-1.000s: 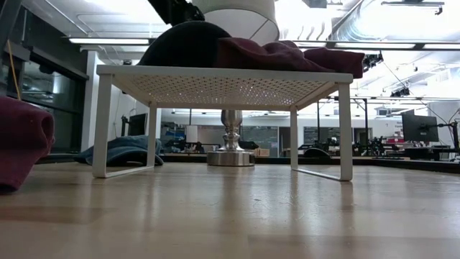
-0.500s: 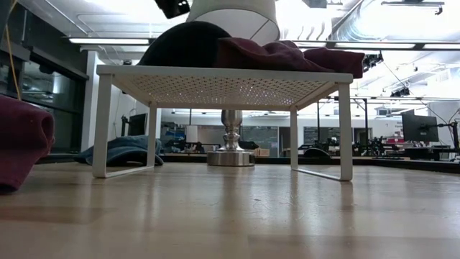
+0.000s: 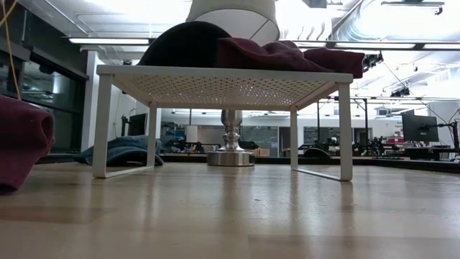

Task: Pick & Place hat
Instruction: Stack the red cap on top of the other red cap on the shelf

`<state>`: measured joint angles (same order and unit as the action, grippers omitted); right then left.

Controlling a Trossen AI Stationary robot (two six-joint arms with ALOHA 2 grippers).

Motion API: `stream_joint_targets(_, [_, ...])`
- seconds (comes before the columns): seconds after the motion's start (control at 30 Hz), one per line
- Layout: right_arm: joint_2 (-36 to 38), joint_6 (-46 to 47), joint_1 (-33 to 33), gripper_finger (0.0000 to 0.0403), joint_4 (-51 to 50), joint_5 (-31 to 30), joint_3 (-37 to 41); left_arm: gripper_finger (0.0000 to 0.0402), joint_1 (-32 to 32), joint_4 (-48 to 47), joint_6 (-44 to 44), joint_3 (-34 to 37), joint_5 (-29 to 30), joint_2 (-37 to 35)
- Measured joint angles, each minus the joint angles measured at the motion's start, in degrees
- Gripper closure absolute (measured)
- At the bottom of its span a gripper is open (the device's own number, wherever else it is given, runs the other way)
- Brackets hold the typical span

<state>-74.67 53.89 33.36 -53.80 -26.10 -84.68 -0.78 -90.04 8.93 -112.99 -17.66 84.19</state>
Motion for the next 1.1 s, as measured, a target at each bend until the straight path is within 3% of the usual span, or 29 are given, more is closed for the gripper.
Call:
stream_joint_targets(0.57, [0.0,-1.4,0.0,0.0224,-0.1,0.2,0.0,0.0236,-24.5,0.1,38.3,0.4,18.5,-3.3])
stream_joint_targets(0.9, [0.0,-3.2,0.0,0.0224,-0.3,2.3,0.0,0.0236,-36.6,0.1,59.1,7.5,30.1,-3.2])
stream_joint_targets(1.1, [0.0,-5.1,0.0,0.0224,-0.4,2.3,0.0,0.0236,-40.3,0.0,71.0,14.4,31.4,-3.2])
